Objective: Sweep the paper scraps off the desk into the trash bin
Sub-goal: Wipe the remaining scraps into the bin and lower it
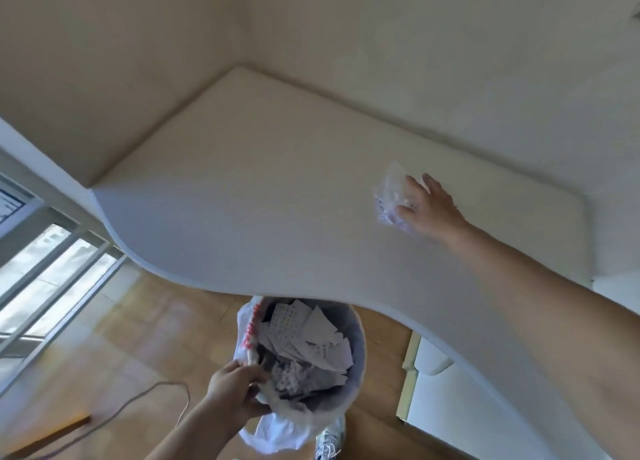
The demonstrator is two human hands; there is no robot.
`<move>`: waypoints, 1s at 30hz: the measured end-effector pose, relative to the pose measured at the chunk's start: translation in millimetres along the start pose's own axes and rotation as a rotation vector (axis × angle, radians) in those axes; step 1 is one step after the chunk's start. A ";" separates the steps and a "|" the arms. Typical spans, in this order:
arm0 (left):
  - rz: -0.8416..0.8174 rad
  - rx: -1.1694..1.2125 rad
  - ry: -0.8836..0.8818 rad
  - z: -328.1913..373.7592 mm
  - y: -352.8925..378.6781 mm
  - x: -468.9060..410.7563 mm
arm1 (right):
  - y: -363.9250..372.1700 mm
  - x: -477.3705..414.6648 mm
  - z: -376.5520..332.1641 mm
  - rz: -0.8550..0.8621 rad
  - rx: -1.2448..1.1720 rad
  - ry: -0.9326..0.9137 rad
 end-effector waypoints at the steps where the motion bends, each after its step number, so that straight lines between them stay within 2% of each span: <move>1: -0.004 -0.006 -0.012 -0.2 6.3 -6.4 | -0.3 -9.1 2.7 -0.013 0.013 0.006; 8: -0.045 0.026 -0.047 -4.9 37.4 -29.9 | 21.4 -42.7 17.0 -0.164 0.218 -0.027; 11: -0.049 0.071 -0.047 -10.5 45.4 -35.4 | 24.0 -41.4 20.5 -0.142 0.146 -0.016; 18: -0.070 0.191 -0.014 -19.6 71.5 -35.6 | 55.4 -3.4 7.5 -0.131 0.167 -0.066; 24: -0.087 0.231 -0.020 -27.6 73.8 -29.2 | 88.4 46.1 -25.4 -0.116 0.182 -0.210; 30: -0.103 0.224 -0.029 -32.4 70.7 -19.0 | 132.0 111.0 -64.2 0.045 0.172 -0.460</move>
Point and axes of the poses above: each hand's wrist, its own x-axis away from the middle knuckle, its own y-axis out of the palm, z = x × y, the point moved 8 cm from there along -x, towards the middle knuckle, and after that the axes turned 7 degrees about -z, right-handed, at the moved point
